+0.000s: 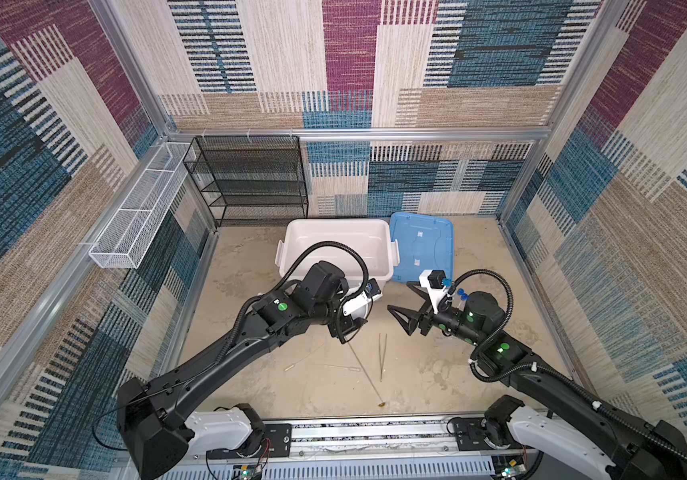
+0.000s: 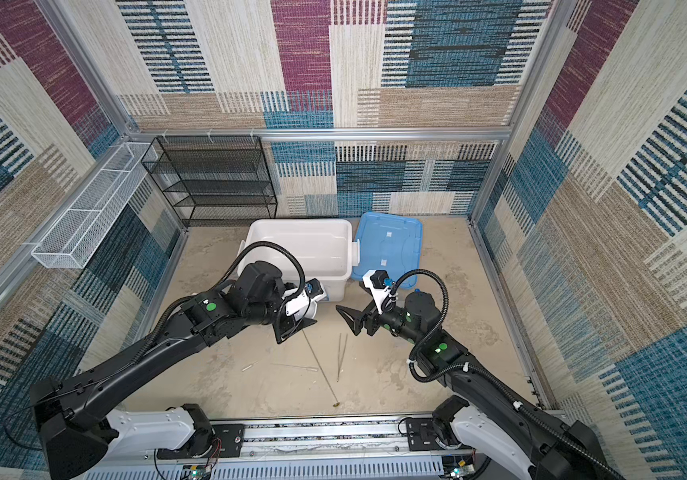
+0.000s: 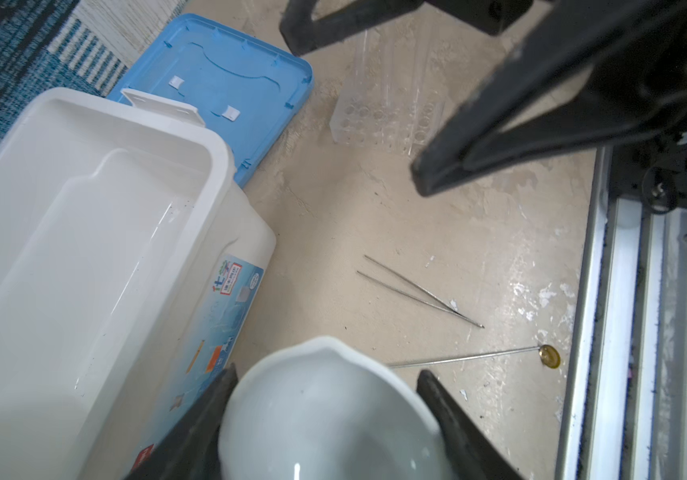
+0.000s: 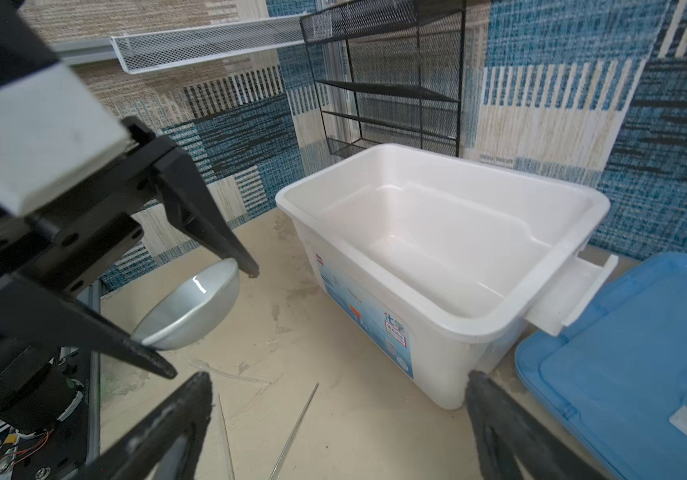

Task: Organize the chemistry lab equipment
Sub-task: 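Lift the white dish with the left gripper and carry it over the white bin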

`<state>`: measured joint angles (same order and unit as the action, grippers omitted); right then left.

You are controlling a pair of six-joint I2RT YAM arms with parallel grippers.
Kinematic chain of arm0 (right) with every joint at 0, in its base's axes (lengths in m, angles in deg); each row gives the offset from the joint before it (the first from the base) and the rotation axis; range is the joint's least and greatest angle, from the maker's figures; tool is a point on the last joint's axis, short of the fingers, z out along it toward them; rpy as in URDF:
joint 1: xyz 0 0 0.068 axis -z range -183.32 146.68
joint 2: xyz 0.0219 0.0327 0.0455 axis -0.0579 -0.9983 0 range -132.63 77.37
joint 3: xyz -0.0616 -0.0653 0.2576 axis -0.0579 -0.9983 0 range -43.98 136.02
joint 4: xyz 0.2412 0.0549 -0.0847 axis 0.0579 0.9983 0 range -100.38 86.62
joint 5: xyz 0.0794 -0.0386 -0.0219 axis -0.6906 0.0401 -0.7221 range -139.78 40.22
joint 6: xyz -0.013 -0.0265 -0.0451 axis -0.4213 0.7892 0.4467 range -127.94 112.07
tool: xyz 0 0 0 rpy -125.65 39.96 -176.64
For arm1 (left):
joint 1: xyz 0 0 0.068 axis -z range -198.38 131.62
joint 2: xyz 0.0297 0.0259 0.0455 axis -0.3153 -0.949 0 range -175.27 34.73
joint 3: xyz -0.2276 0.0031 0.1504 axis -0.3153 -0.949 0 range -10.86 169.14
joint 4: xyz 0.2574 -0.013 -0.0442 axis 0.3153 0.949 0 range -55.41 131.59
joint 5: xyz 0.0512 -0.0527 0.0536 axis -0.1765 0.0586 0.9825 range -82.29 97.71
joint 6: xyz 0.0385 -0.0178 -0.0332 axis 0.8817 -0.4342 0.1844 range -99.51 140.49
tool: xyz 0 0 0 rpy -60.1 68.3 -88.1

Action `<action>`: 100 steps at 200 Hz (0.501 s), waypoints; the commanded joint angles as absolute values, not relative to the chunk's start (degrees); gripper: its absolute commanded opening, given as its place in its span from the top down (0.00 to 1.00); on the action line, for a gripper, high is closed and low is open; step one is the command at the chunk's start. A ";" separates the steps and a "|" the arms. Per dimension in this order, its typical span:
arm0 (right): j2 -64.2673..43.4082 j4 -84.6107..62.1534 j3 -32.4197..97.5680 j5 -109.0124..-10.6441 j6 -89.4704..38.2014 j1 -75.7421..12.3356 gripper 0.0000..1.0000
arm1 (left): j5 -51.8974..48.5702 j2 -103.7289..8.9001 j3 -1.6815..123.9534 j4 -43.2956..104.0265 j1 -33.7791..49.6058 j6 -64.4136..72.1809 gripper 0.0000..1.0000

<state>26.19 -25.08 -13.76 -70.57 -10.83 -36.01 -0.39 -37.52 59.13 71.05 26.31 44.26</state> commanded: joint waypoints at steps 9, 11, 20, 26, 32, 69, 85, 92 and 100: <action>24.53 -29.07 -10.38 -71.56 -7.29 -35.62 0.04 | 1.91 -40.38 66.24 75.67 23.52 37.02 0.59; 24.13 -28.96 -9.96 -71.68 -7.18 -35.59 0.04 | 2.26 -40.76 66.95 75.95 23.47 36.58 0.59; 21.90 -28.14 -7.89 -72.54 -6.65 -35.41 0.05 | 3.76 -42.29 69.72 76.83 22.51 34.86 0.60; 20.37 -27.60 -6.32 -72.99 -6.34 -35.32 0.06 | 4.68 -43.23 71.29 77.27 22.02 33.93 0.60; 18.65 -27.15 -4.73 -73.24 -6.15 -35.25 0.07 | 5.29 -44.38 72.66 77.50 21.46 32.96 0.61; 10.16 -26.27 4.49 -76.29 -5.61 -34.92 0.10 | 7.96 -50.55 80.34 79.20 15.90 23.12 0.65; 6.93 -27.41 6.61 -77.86 -5.60 -34.34 0.09 | 8.40 -53.62 83.60 80.44 13.22 20.26 0.65; 5.28 -27.35 7.79 -78.79 -5.58 -33.98 0.09 | 9.09 -55.09 84.66 80.86 12.39 19.30 0.65; 3.44 -27.01 9.35 -79.64 -5.70 -33.66 0.10 | 9.85 -57.18 86.45 81.87 11.28 17.86 0.65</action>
<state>7.11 -25.97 6.33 -76.26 -6.35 -34.41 6.74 -53.28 82.89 78.59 13.61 25.29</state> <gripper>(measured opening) 0.908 0.655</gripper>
